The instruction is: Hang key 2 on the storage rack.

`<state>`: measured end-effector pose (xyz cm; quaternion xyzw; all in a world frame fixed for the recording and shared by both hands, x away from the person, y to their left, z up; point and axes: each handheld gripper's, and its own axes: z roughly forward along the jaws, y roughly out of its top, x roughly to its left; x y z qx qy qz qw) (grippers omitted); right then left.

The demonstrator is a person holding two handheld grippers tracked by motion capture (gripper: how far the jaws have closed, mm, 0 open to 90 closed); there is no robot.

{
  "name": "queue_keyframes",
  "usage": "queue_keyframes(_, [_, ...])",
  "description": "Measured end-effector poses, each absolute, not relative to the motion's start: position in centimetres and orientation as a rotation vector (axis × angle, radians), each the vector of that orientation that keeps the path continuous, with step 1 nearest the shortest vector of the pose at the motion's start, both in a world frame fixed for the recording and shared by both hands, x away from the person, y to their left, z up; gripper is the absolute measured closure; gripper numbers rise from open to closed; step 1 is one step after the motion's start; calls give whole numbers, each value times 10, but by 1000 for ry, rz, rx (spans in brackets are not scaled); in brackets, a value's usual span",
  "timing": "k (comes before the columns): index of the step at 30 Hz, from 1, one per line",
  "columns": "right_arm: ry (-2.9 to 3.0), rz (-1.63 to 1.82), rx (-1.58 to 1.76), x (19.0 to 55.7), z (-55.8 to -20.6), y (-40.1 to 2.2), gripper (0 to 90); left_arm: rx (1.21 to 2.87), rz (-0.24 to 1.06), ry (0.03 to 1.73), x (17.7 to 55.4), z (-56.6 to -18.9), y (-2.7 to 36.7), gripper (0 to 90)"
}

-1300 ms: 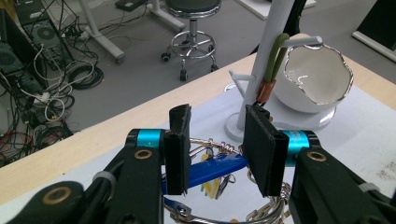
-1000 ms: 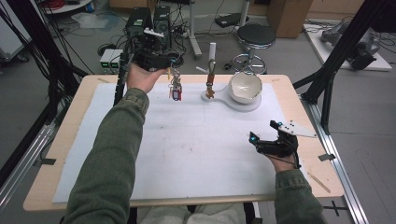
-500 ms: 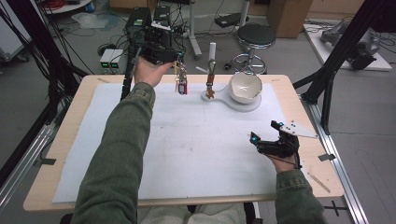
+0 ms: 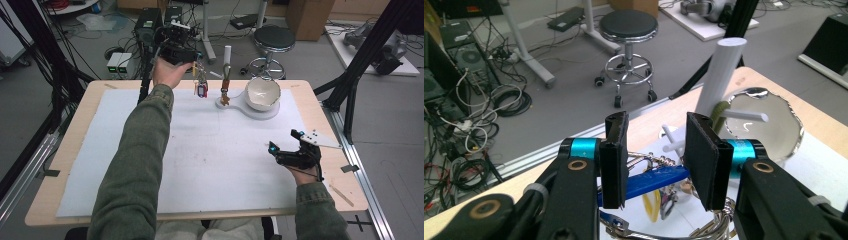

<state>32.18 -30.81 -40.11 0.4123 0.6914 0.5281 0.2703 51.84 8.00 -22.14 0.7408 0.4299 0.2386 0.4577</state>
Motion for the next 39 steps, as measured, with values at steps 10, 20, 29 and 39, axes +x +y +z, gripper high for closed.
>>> queue_keyframes(10, [1860,1423,1112,322,-402,-309,7,1817,596,1089,535,-224,76,620])
queue_keyframes(20, [1855,1430,1112,320,-401,-310,7,1832,611,1061,546,-228,54,620])
queue_keyframes(29, [1857,1424,1116,320,-402,-310,7,1848,609,1055,554,-235,40,620])
queue_keyframes(39, [1858,1422,1111,320,-402,-311,7,1881,590,1043,555,-244,29,619])
